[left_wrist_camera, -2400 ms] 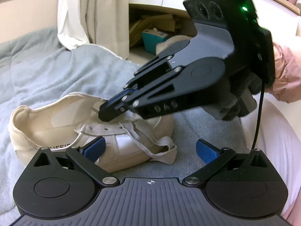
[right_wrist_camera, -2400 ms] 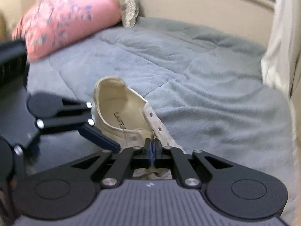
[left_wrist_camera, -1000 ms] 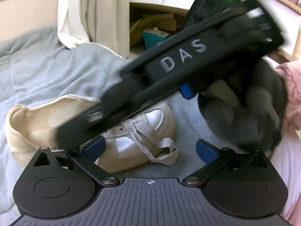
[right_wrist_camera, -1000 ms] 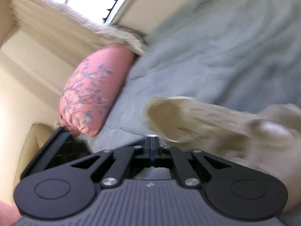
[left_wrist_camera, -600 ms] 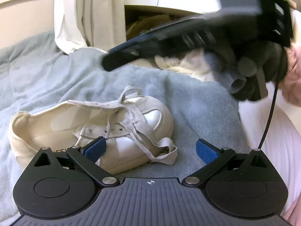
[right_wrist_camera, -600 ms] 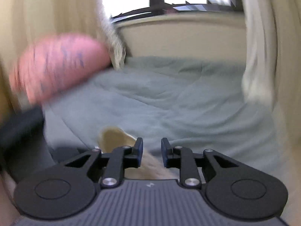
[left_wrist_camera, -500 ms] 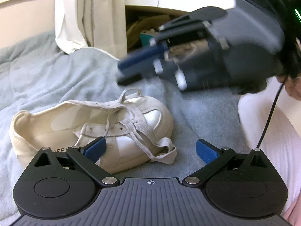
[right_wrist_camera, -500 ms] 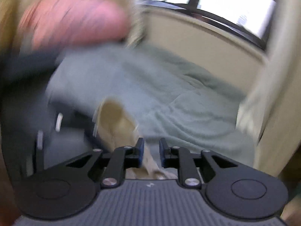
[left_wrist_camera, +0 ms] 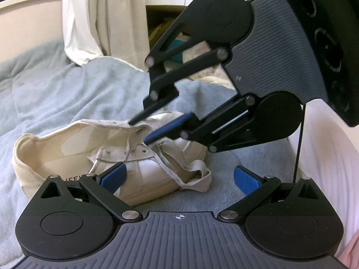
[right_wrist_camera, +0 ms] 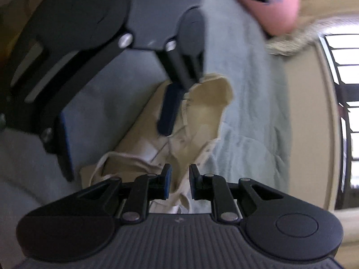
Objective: Lace up shoes with both hands
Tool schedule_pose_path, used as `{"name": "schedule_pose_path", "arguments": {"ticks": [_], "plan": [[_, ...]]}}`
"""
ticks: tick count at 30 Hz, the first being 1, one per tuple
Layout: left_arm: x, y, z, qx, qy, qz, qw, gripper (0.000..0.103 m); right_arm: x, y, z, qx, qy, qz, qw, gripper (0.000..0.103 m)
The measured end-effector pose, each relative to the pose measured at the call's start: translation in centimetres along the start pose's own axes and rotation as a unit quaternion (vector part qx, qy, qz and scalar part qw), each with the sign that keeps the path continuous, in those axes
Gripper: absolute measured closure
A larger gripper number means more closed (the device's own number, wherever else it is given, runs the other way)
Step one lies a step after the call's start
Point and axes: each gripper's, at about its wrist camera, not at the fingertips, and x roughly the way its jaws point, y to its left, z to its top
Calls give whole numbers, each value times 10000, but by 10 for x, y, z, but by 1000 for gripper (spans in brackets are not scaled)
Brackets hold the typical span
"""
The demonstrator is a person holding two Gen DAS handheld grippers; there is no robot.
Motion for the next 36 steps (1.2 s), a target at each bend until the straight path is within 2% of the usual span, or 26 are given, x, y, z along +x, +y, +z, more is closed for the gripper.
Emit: {"name": "schedule_pose_path", "arguments": {"ticks": [5,7,9,12,15,17,19,20,21,22,24,25,27,29,30,33,36], "plan": [[-1,-1,0,1,11,-2,10000,0,11,12,6,-1066,159,30,9942,88],[13,11,10,-43,11,-12,10000,0,21,14,5,-1353,238,141,9904,88],[12,11,10,-50,11,-21,10000,0,23,13,8,-1476,311,265,9882,88],[13,12,10,-49,10,-37,10000,0,21,0,16,-1108,415,577,9913,88],[12,12,8,-25,1,-40,10000,0,19,-24,17,-277,442,985,9938,85],[14,14,7,-16,1,-38,10000,0,18,-33,13,208,369,1103,9930,84],[16,16,7,-5,0,-36,10000,0,15,-26,3,221,196,916,9954,82],[17,17,7,5,1,-39,10000,0,12,-16,-4,-9,139,646,9978,78],[18,18,6,13,6,-54,10000,0,10,-6,-12,-238,82,377,9990,62],[18,19,5,22,9,-70,10000,0,7,1,-19,-399,39,171,9991,57],[20,21,4,67,5,-66,10000,0,-1,3,-33,-298,29,112,9995,57],[21,22,3,88,8,-60,9999,0,-5,-2,-36,20,43,200,9998,59],[23,25,2,102,13,-50,9999,0,-14,-12,-40,716,-116,247,9971,72],[24,26,1,94,16,-52,9999,0,-18,-22,-38,1594,-285,473,9857,73],[21,24,0,103,16,-43,9999,0,-18,-27,-37,2068,-353,630,9757,73],[21,23,-3,147,5,-27,9999,0,-1,-40,-39,3656,-380,1271,9213,73],[23,24,-4,191,-1,-24,9998,0,8,-37,-39,4576,-178,1343,8788,75]]}}
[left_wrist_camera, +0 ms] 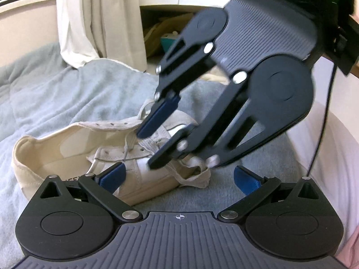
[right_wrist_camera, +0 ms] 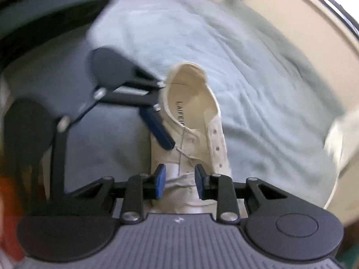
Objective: Lace up shoes with both hands
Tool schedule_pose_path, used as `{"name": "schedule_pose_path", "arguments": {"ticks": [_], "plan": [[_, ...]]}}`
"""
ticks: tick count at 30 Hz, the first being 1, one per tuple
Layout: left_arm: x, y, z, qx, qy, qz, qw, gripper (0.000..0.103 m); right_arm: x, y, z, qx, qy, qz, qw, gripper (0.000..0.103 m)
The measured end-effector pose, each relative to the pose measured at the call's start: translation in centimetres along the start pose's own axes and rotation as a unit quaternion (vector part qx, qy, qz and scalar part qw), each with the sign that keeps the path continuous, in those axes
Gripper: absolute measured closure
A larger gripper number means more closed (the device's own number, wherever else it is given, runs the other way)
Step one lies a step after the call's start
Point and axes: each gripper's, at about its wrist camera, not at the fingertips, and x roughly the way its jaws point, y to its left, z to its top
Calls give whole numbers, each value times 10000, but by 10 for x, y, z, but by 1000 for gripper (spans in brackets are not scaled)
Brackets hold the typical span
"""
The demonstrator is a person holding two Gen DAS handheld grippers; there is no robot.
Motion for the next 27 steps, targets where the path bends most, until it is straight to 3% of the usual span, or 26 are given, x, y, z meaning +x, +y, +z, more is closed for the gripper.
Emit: {"name": "schedule_pose_path", "arguments": {"ticks": [3,8,12,13,16,19,23,27], "plan": [[2,-5,3,-11,9,-11,10000,0,-2,-6,-5,187,43,-28,9998,82],[6,-5,8,-16,9,-1,10000,0,-9,-28,-6,867,700,360,9931,85],[-3,-15,7,10,22,25,10000,0,-33,-21,10,-56,-189,-275,9994,85],[-6,-17,6,19,20,27,10000,0,-33,-18,16,-224,-336,-274,9988,85],[-7,-18,5,24,8,23,10000,0,-18,-10,31,-214,-477,-180,9985,86],[-14,-22,2,24,6,13,10000,0,2,1,33,-225,-601,-575,9963,91],[-14,-21,3,48,22,13,10000,0,7,-14,28,487,-781,-15,9958,93],[-13,-20,3,58,22,17,10000,0,6,-54,20,1928,-1194,791,9707,88]]}}
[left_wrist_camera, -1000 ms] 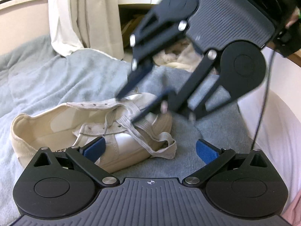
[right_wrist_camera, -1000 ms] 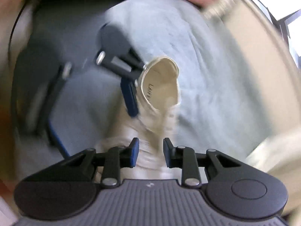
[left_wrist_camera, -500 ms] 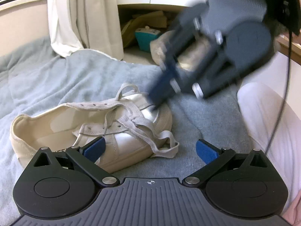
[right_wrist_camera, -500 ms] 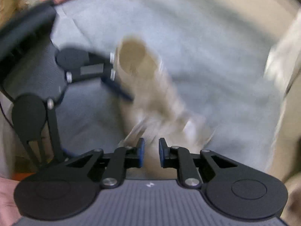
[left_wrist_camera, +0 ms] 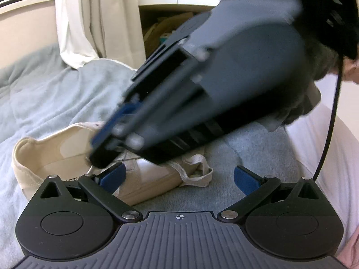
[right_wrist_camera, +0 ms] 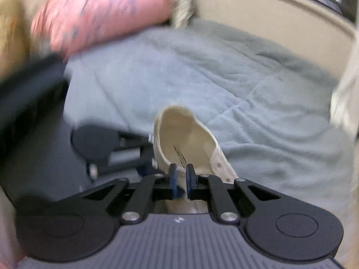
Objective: Lace up shoes with both hands
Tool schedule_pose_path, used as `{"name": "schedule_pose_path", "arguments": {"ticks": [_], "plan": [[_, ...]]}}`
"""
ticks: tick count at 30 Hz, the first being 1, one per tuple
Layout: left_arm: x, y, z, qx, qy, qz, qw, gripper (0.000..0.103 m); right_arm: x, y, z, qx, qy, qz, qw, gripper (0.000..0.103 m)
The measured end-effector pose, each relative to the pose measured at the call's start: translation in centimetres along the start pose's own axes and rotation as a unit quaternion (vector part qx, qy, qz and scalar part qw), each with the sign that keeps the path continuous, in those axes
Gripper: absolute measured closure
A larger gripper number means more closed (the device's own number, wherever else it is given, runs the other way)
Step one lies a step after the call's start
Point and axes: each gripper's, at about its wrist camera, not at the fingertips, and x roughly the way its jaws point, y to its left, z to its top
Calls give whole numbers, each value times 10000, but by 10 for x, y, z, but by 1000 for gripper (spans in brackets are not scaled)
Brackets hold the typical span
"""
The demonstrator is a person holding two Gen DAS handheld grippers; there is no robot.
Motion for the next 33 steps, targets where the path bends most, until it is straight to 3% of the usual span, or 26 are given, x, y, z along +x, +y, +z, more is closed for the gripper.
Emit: {"name": "schedule_pose_path", "arguments": {"ticks": [3,5,8,10,13,18,22,26,29,33], "plan": [[1,1,0,-15,0,-4,10000,0,4,-19,-6,678,-13,58,9977,89],[1,2,0,0,-20,0,10000,0,-3,-25,-8,578,-180,-220,9979,102],[2,3,2,-9,-57,8,10000,0,-5,-35,0,83,-204,-428,9988,103],[3,5,3,-38,-73,5,10000,0,-6,-34,5,-405,31,-420,9983,103],[4,6,3,-41,-74,-2,10000,0,-6,-21,11,-1472,486,-528,9865,103],[4,7,2,-40,-78,-17,10000,0,7,-8,15,-2602,1474,-500,9529,103],[3,2,0,-25,-71,-9,10000,0,14,3,10,-3408,1961,-452,9183,102],[2,0,-1,-22,-66,-18,10000,0,16,21,-2,-4235,2210,-485,8772,95],[1,1,0,-18,-65,-29,10000,0,15,33,-13,-4924,2306,-567,8373,95],[1,1,1,-2,-56,-13,10000,0,15,38,-22,-5212,2259,-663,8203,96]]}}
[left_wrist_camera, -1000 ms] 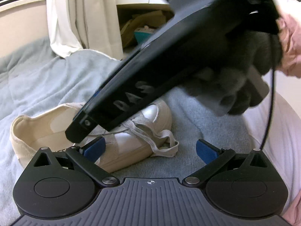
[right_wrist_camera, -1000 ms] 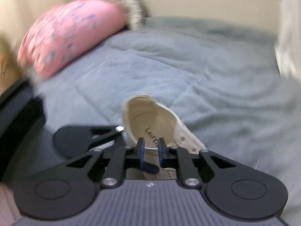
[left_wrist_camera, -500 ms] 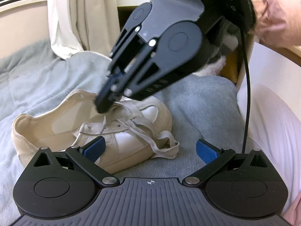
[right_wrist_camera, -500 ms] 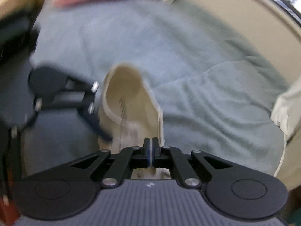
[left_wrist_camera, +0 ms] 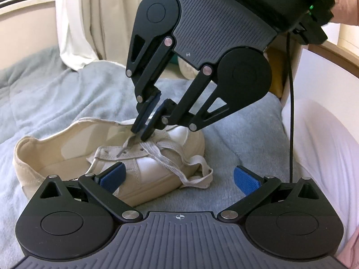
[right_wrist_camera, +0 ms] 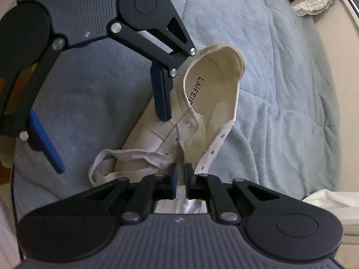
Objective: Lace up shoes with both hands
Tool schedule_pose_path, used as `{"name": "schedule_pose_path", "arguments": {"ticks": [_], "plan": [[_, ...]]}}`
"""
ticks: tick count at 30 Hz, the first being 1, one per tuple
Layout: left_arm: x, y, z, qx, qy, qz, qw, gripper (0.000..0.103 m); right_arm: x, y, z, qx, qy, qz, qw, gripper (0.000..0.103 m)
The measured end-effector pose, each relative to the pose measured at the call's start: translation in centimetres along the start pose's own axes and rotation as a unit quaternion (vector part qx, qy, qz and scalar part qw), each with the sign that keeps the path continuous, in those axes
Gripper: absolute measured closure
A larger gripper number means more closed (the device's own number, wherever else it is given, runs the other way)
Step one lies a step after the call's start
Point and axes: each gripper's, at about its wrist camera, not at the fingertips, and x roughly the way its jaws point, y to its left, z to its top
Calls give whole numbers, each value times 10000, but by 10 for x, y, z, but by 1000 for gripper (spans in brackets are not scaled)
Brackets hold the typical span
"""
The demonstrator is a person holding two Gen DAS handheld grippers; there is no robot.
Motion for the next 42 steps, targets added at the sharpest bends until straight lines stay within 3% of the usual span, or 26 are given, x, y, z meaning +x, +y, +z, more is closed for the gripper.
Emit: {"name": "schedule_pose_path", "arguments": {"ticks": [6,16,20,25,29,33,35,36,39,42], "plan": [[0,1,0,8,6,3,10000,0,2,36,-1,-869,17,-797,9930,95],[4,-7,0,-16,-41,65,10000,0,30,44,-1,-991,287,-1182,9876,94],[1,-16,2,-19,-22,98,9999,0,32,55,-7,-848,22,-1632,9829,101],[-9,-27,2,29,-33,101,9999,0,19,38,-22,967,-735,-1531,9807,103],[-17,-34,2,8,-52,90,9999,0,4,15,-36,2535,-1213,-1077,9536,103],[-23,-43,5,-35,-58,70,10000,0,-7,4,-51,3234,-1518,-759,9309,103],[-10,-40,11,-110,-55,129,9998,0,-7,4,-50,3167,-1530,-778,9329,103],[-4,-40,14,-137,-53,150,9998,0,-7,8,-49,2959,-1464,-841,9402,102],[1,-41,17,-146,-47,161,9998,0,-2,36,-36,1893,-1068,-1389,9662,93],[-2,-38,15,-118,-36,141,9998,0,11,57,-14,732,-532,-1908,9775,93]]}}
